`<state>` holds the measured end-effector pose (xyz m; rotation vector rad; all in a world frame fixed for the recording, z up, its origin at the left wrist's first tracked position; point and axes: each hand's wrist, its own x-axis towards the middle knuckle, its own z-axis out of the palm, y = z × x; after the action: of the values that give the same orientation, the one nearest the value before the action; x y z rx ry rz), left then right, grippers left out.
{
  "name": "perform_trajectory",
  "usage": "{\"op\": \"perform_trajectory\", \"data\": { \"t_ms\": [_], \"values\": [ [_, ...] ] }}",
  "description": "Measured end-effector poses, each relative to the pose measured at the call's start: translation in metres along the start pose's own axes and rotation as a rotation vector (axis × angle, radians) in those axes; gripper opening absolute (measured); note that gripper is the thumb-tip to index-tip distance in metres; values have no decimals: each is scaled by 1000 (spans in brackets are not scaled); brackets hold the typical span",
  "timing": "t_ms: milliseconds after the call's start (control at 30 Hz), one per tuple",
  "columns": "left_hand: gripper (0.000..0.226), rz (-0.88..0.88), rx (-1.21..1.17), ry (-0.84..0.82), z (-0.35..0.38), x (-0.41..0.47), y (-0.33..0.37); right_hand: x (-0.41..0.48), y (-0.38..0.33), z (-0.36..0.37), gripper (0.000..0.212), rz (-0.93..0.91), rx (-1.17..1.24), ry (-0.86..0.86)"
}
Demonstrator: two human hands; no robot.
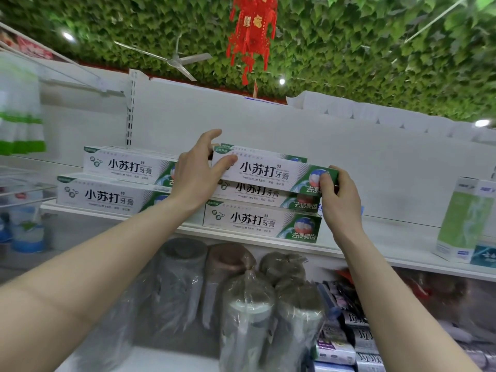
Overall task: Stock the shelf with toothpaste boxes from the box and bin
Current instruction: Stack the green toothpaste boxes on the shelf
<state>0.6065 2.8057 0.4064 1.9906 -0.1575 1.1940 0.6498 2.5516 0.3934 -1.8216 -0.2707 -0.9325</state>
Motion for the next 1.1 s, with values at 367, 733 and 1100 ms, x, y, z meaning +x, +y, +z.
{"op": "perform_trajectory", "data": {
  "t_ms": [367, 733, 1100],
  "values": [
    [56, 17, -51, -1, -49, 2, -29, -36, -41, 31, 30, -24, -12, 23],
    [51, 7, 27, -3, -151, 27, -108, -71, -113, 129, 45, -88, -73, -21],
    [54, -55, 141, -97, -196, 21, -179, -119, -130, 204, 41, -143, -269, -71]
  ]
}}
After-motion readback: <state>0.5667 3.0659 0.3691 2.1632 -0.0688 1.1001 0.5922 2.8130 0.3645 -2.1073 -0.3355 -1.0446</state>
